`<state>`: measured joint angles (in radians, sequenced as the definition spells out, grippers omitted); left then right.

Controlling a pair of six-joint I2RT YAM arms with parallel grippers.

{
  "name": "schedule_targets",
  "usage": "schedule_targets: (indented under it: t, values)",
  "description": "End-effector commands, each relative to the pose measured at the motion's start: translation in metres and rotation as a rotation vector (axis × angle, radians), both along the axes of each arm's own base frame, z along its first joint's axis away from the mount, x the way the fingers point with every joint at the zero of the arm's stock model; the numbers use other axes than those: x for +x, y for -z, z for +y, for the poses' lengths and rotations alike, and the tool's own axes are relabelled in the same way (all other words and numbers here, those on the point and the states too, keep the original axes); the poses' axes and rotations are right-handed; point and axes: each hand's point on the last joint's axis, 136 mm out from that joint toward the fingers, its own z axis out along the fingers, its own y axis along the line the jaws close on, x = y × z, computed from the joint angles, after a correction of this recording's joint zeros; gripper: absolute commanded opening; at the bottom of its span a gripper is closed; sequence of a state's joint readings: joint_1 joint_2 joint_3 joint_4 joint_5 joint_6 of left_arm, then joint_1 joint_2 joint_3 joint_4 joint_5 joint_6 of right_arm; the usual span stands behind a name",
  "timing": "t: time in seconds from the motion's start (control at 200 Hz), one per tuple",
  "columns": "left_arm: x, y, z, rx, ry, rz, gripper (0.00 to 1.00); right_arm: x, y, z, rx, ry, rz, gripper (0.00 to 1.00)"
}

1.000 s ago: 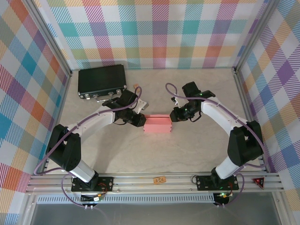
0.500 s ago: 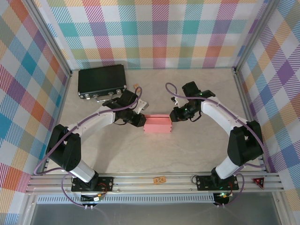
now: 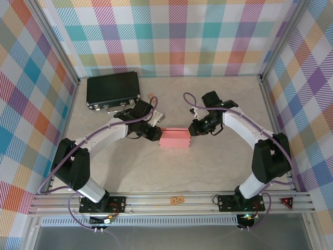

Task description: Fold the paper box

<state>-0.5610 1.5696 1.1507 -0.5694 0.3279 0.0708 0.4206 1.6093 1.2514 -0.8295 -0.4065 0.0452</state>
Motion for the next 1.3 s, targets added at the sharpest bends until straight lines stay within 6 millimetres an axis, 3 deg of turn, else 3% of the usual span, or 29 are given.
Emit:
schedule_targets:
  t: [0.0, 0.355, 0.865, 1.075, 1.295]
  values:
    - [-0.004, 0.001, -0.006, -0.007, 0.023, 0.004, 0.15, -0.004, 0.002, 0.004, 0.003, -0.017, 0.021, 0.17]
    - [-0.004, -0.005, -0.003, -0.01, 0.017, -0.022, 0.16, -0.005, 0.006, 0.001, -0.018, -0.018, 0.031, 0.16]
    - [0.001, -0.028, 0.001, -0.033, -0.005, -0.113, 0.32, -0.006, 0.007, 0.001, -0.022, -0.019, 0.032, 0.15]
    - [0.007, -0.031, 0.004, -0.025, -0.032, -0.149, 0.31, -0.006, 0.007, 0.001, -0.02, -0.021, 0.032, 0.15]
    - [0.005, -0.02, 0.0, -0.017, -0.011, -0.099, 0.2, -0.006, 0.006, 0.001, -0.016, -0.019, 0.032, 0.15]
